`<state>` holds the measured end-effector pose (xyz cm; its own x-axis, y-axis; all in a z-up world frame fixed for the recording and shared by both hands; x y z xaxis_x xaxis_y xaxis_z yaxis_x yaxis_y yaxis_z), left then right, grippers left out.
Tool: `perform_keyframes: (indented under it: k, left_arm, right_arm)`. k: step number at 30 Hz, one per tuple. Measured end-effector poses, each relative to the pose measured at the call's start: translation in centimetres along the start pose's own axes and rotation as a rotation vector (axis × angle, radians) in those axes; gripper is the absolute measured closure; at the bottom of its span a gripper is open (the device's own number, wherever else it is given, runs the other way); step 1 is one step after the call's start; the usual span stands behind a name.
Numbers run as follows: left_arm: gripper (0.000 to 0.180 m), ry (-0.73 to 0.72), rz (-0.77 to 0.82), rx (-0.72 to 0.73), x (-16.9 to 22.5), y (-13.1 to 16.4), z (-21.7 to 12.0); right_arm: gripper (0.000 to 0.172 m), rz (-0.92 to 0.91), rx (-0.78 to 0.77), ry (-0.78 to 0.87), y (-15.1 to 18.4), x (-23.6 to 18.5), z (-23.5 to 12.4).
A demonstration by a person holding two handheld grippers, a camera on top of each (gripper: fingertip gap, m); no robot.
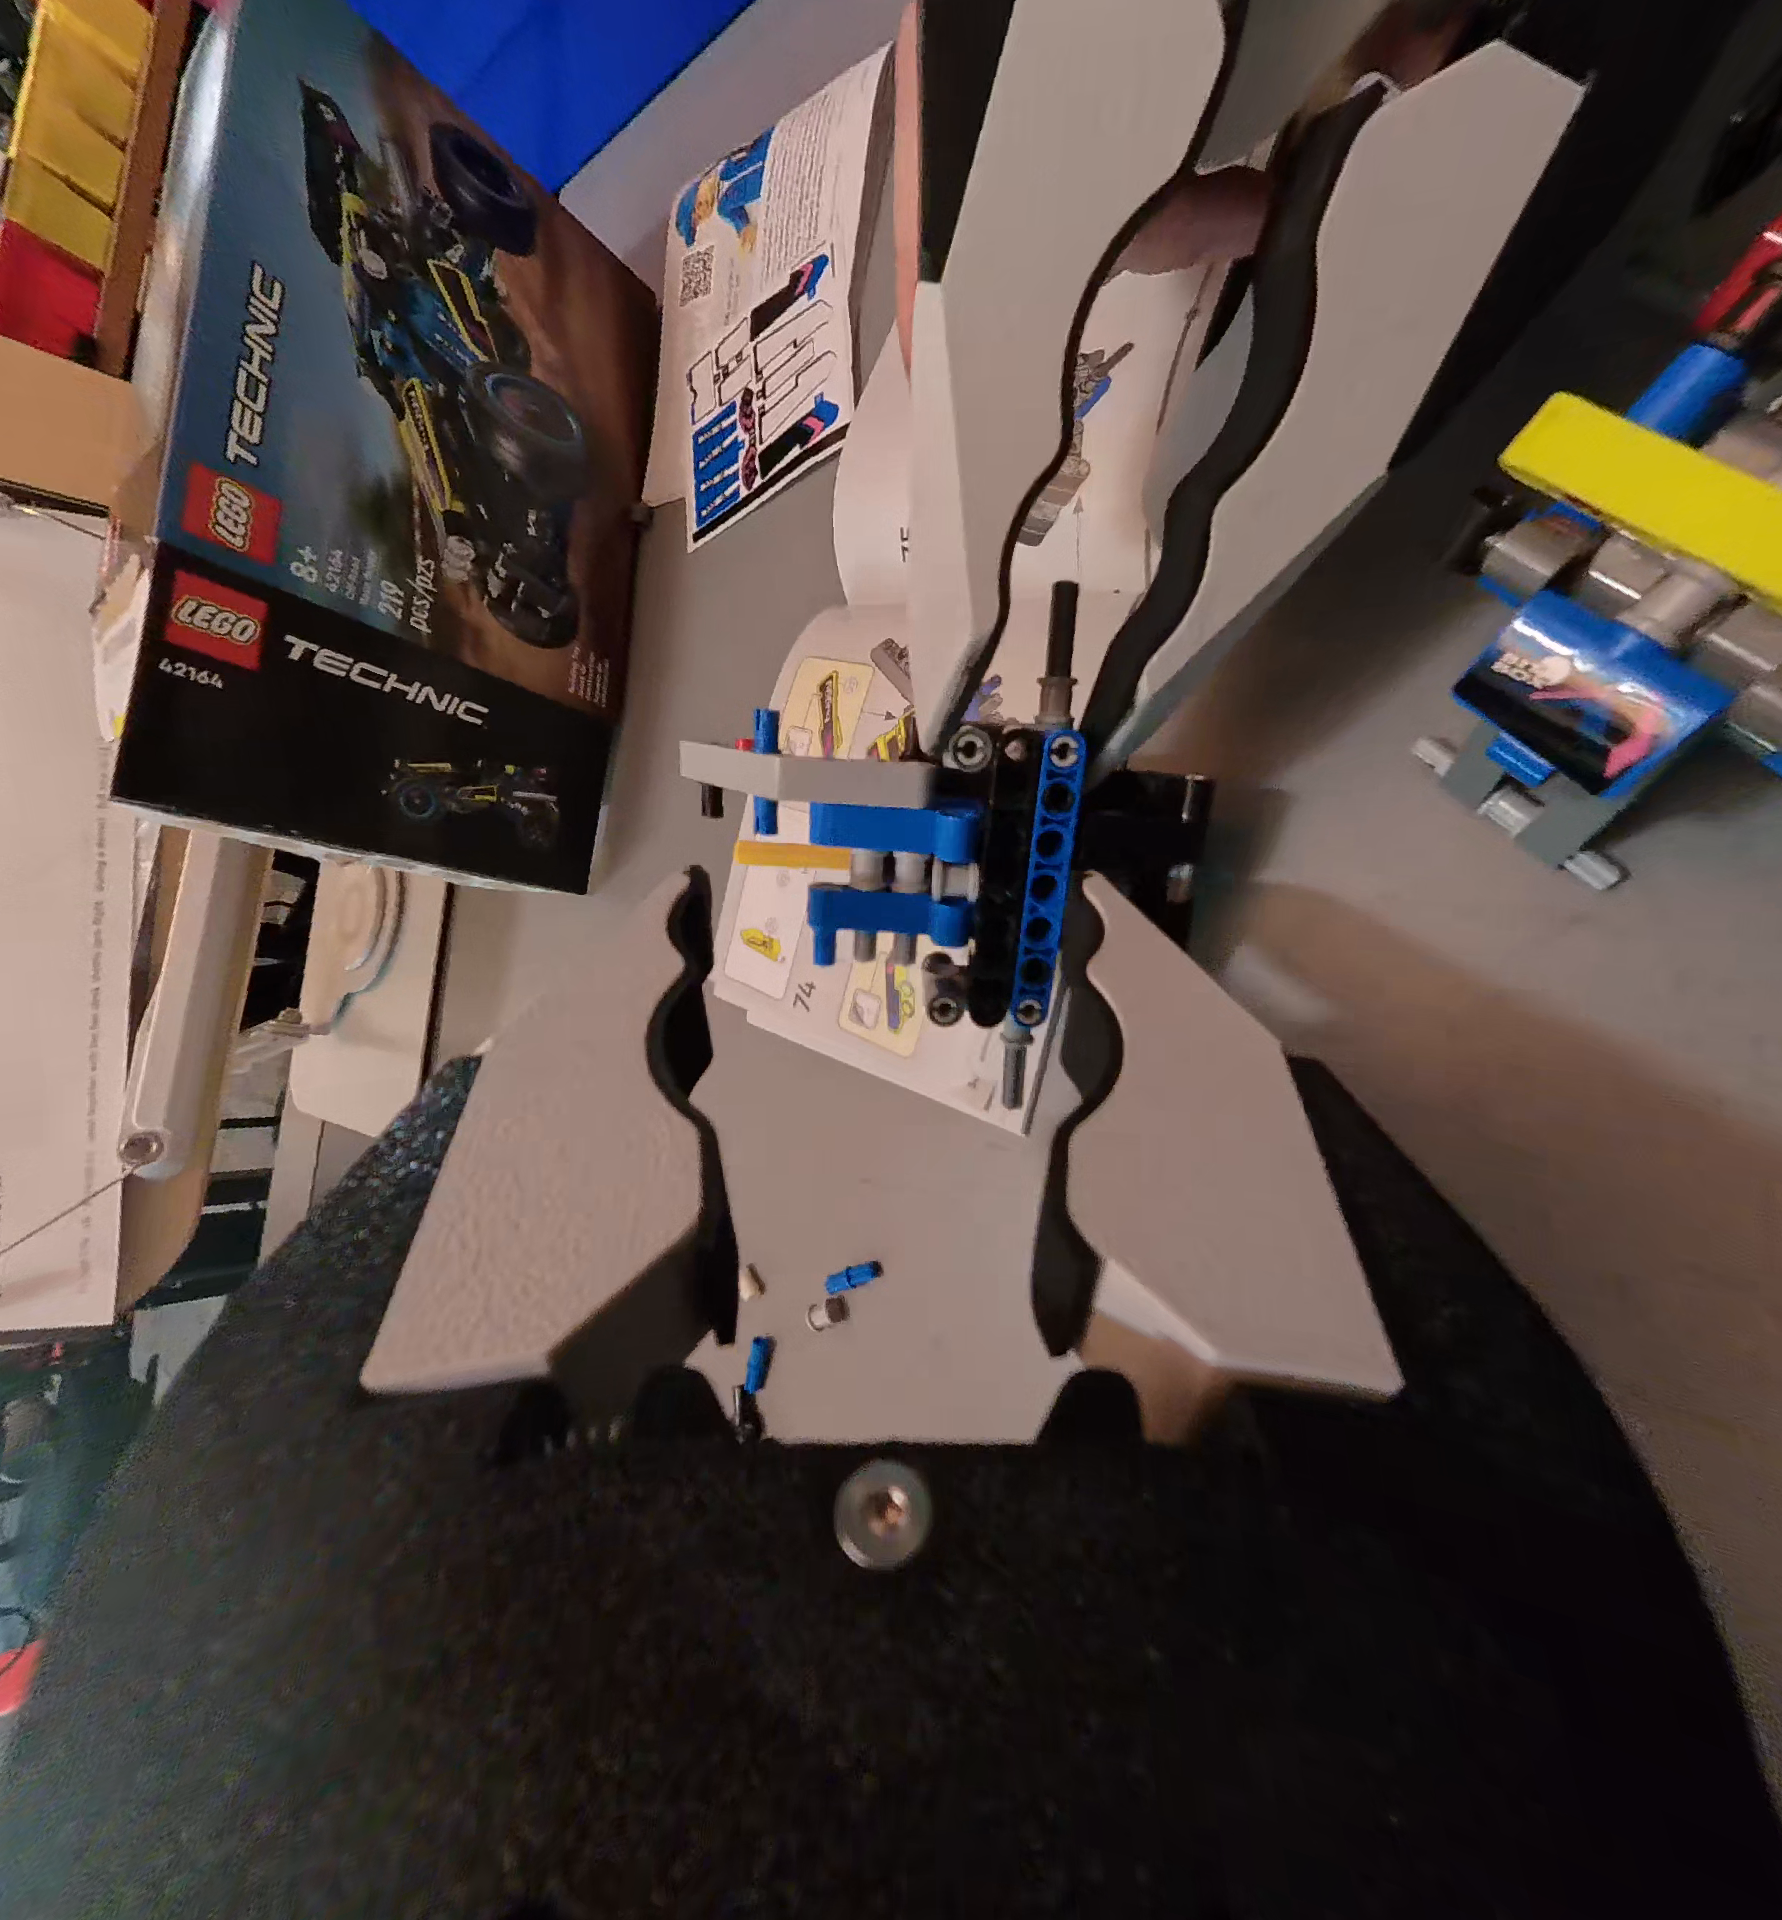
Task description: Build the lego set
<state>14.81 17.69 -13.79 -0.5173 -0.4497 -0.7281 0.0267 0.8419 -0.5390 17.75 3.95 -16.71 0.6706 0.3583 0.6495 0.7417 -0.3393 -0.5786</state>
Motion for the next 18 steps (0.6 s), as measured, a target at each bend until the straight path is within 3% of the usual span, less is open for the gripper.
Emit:
perform_keyframes:
  k: [14,18]
  left_arm:
    - [0.130,0.069,0.113,-0.034,0.44,-0.22,0.46]
    - [0.119,0.036,0.099,-0.015,0.20,-0.20,0.41]
  right_arm:
    - [0.150,-0.104,-0.032,0.000,-0.21,-0.33,0.29]
    - [0.150,-0.103,-0.017,-0.007,-0.11,-0.38,0.19]
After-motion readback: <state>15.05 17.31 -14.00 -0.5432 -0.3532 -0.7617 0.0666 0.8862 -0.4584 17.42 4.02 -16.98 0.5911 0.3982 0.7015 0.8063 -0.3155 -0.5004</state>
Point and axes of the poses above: each gripper's, where its closed fingertips meet, z out along the fingers, y out of its underside, x = y × z across the jaws, the point moved 9 cm from there along -z, back along the fingers, and after that the axes turned 15 degrees about -y, right-handed, at the moved point
